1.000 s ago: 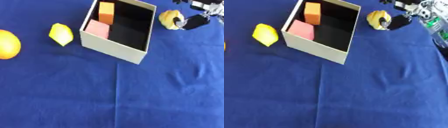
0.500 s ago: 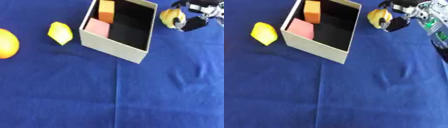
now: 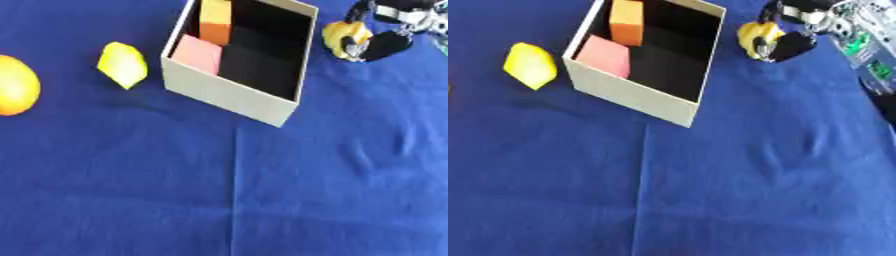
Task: Pick up objects on the table and place them in the box.
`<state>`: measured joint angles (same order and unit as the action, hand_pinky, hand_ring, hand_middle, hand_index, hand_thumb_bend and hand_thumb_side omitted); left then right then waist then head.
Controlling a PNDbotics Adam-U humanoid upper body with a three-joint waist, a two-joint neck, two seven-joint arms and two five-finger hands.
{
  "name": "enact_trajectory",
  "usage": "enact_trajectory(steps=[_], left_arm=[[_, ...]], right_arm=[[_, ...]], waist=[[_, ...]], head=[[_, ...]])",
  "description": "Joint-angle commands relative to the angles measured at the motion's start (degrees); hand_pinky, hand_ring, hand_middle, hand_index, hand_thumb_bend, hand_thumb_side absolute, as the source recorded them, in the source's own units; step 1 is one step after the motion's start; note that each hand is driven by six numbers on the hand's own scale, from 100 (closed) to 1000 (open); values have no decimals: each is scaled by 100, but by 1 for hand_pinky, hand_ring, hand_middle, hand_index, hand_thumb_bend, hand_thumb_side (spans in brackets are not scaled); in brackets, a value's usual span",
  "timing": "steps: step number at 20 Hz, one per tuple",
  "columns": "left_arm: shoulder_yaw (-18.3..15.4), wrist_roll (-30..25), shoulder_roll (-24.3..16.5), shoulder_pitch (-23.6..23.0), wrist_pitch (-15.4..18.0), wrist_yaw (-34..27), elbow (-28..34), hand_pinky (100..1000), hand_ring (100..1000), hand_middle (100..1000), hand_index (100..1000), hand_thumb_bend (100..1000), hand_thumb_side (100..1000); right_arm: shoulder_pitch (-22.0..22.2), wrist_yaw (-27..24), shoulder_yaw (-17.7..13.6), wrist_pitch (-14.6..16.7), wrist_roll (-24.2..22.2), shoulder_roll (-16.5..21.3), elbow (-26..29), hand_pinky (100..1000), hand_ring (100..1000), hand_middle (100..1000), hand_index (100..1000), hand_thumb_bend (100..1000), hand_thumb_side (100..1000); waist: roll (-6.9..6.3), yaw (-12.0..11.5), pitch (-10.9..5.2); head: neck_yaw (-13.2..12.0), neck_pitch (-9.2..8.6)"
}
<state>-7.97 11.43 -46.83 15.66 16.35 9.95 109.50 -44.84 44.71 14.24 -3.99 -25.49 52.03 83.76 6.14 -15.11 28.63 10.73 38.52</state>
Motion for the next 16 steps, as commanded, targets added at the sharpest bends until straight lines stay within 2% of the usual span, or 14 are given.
enact_trajectory(steps=[1, 4, 8, 16], left_arm=[[-49, -9, -117, 49, 11, -34, 61, 859, 787, 775, 875, 100, 379], [-47, -10, -118, 44, 14, -45, 63, 859, 787, 775, 875, 100, 377], [-40, -26, -121, 47, 15, -56, 73, 860, 787, 776, 876, 100, 371], [-37, -43, -153, -11, 11, -86, 65, 860, 788, 776, 876, 100, 364]], right_arm=[[-76, -136, 36, -10, 346, 60, 110, 801, 747, 451, 596, 100, 380], [-70, -261, 89, 45, 707, 81, 242, 780, 714, 426, 566, 100, 327], [342, -444, 12, 111, 1151, 314, 729, 779, 707, 427, 573, 100, 314], [804, -1141, -317, -76, 1119, 795, 1882, 780, 706, 456, 594, 100, 296]], waist=[[-33, -14, -159], [-33, -5, -202], [-44, 2, -251], [-58, 123, -427]], head=[[13, -6], [13, 7], [7, 20], [-56, 125]])
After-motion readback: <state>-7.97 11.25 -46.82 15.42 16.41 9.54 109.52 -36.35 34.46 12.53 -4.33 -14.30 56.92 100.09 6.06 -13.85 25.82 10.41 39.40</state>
